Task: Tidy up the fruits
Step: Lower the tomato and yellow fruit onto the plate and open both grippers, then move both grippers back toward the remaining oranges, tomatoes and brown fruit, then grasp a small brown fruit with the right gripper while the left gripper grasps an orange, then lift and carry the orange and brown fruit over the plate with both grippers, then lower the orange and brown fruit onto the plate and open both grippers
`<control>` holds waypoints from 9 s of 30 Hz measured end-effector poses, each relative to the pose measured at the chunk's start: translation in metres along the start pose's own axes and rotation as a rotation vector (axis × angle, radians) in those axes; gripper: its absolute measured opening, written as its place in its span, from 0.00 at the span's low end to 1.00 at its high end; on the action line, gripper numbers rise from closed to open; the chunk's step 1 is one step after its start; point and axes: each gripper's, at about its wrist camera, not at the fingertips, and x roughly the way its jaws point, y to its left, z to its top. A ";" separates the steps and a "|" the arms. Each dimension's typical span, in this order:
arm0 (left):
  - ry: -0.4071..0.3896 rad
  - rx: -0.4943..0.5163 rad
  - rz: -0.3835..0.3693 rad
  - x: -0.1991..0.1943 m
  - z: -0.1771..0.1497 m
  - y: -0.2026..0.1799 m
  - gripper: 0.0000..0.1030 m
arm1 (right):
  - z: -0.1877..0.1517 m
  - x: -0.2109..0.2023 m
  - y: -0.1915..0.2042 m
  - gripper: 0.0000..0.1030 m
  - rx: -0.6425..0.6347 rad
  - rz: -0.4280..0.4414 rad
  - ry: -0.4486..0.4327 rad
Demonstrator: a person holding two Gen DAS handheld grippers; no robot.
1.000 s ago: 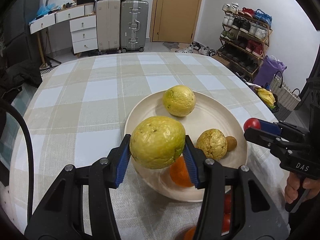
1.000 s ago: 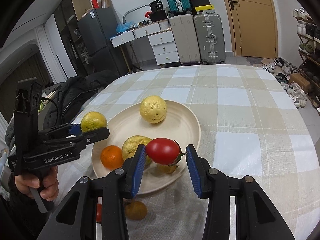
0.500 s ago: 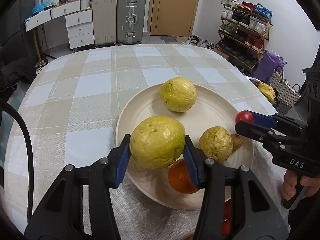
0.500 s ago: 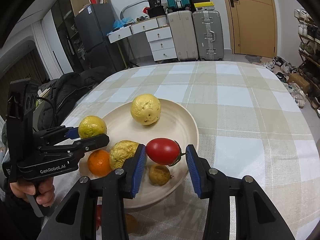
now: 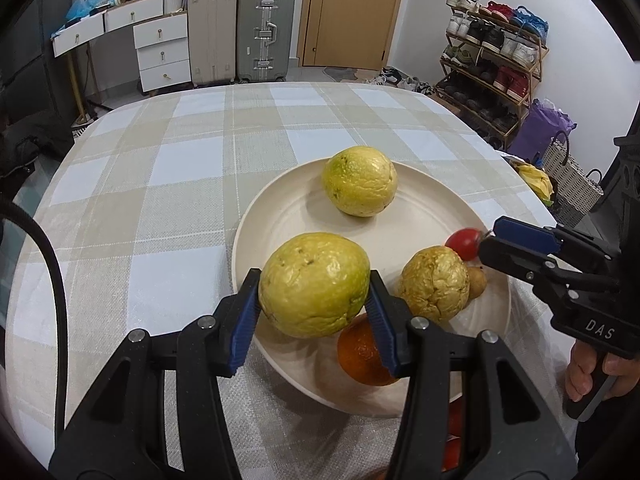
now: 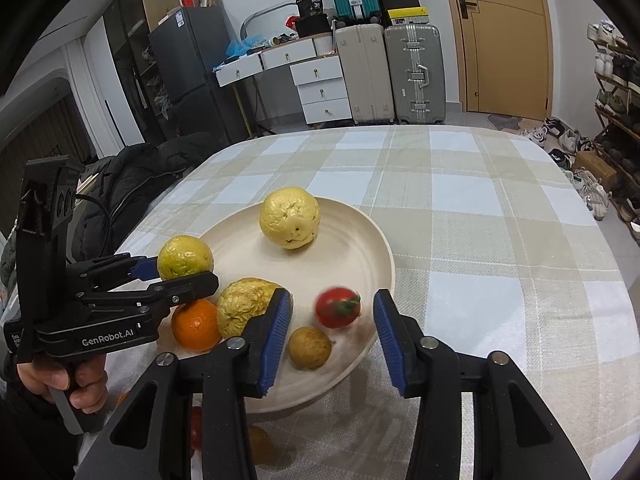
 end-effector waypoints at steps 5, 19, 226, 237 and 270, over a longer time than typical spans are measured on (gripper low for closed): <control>-0.004 -0.006 -0.004 -0.007 -0.003 0.000 0.47 | 0.000 -0.007 -0.001 0.55 0.001 -0.010 -0.011; -0.065 -0.042 0.025 -0.045 -0.021 0.005 0.90 | -0.016 -0.029 -0.003 0.99 -0.002 -0.041 -0.037; -0.054 0.012 -0.016 -0.023 -0.008 -0.004 0.38 | -0.024 -0.028 0.032 0.28 -0.107 0.071 0.034; -0.051 0.027 -0.014 -0.011 0.004 -0.012 0.38 | -0.016 -0.024 0.021 0.28 -0.043 0.042 0.006; -0.047 -0.017 0.005 -0.013 -0.006 0.011 0.38 | 0.011 0.013 0.007 0.28 0.017 -0.002 -0.005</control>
